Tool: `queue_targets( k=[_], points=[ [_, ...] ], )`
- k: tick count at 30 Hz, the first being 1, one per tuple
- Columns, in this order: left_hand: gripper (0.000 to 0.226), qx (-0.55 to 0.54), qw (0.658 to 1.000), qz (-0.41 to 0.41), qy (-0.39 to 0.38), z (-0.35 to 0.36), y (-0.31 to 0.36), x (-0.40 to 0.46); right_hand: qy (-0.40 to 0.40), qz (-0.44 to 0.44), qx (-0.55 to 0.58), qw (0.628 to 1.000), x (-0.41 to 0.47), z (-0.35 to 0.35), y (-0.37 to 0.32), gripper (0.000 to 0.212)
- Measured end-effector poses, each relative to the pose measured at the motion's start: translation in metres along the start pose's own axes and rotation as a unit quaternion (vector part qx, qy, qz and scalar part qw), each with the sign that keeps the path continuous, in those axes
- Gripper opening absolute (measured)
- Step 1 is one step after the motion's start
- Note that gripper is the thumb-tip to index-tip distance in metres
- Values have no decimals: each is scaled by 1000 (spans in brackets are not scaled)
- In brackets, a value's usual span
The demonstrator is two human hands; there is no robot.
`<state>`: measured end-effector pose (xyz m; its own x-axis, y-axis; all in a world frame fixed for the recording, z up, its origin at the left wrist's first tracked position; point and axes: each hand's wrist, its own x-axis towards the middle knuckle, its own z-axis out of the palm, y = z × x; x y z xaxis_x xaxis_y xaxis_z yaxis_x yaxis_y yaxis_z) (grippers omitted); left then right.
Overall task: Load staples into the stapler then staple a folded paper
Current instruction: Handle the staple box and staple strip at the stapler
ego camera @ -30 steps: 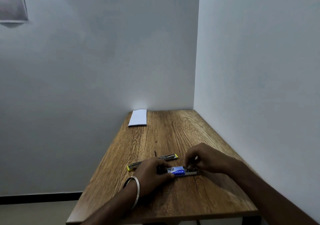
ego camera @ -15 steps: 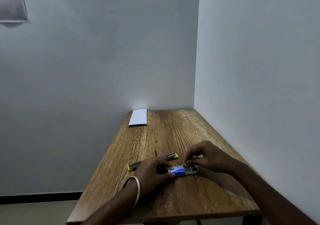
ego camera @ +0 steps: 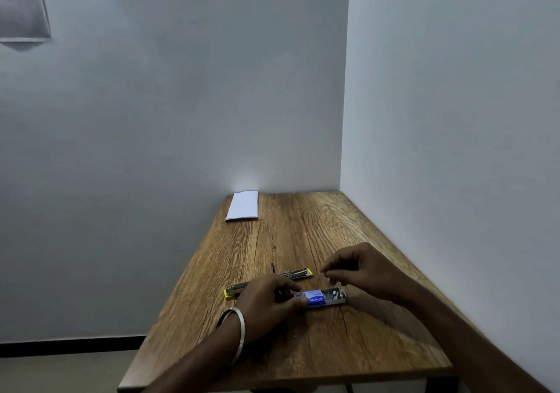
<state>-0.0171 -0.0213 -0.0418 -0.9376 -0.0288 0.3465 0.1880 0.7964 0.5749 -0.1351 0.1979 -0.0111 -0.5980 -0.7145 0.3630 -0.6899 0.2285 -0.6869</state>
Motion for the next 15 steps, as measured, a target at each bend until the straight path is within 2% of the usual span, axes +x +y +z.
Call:
queue_targets(
  k=[4, 8, 10, 13, 15],
  points=[
    [20, -24, 999, 11, 43, -3, 5, -2, 18, 7, 34, 999, 1, -1, 1, 16],
    [5, -20, 982, 2, 186, -10, 1, -1, 37, 20, 14, 999, 9, 4, 1, 14],
    [3, 27, 973, -22, 229, -15, -7, 0, 29, 22, -16, 999, 17, 7, -1, 15],
    [12, 133, 963, -44, 231, -21, -24, 2, 21, 19, -48, 998, 30, 13, -7, 17],
    [24, 193, 963, -68, 177, -22, -34, 3, 22, 15, -56, 998, 41, 19, -11, 21]
  ],
)
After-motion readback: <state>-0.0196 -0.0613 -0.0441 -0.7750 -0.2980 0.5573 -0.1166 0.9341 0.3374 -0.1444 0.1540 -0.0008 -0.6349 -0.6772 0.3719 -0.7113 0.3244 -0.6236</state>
